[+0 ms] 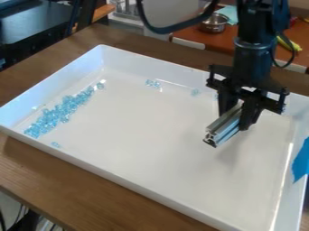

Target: Sweep into pile

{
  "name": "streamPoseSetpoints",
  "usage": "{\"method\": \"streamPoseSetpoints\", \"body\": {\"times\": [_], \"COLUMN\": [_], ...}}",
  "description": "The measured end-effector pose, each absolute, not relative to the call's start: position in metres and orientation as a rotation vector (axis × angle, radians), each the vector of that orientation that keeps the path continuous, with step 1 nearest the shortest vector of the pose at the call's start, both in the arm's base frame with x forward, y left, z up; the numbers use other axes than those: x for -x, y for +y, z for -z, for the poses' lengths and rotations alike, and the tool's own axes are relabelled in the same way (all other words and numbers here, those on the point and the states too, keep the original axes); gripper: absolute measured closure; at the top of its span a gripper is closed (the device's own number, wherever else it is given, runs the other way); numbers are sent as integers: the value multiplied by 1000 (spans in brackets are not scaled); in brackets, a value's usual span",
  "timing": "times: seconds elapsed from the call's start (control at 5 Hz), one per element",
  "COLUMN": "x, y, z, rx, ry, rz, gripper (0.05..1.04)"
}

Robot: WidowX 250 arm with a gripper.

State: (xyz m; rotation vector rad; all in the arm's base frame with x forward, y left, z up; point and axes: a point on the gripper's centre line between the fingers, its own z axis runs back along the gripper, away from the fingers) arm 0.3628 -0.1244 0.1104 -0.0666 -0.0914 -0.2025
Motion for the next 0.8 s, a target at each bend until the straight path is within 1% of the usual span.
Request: {"method": "streamPoseSetpoints", "body": {"times": [0.2,0.4,0.6,0.8], "x": [-375,-387,-387,-386], "y": [-124,-101,-88,-75], "z": [-98,-93,-80,-79], "rx": [59,48,28,27], "ry": [-79,-109,-139,-159], "rz": [201,159,149,156], "gripper": [707,707,707,707]}}
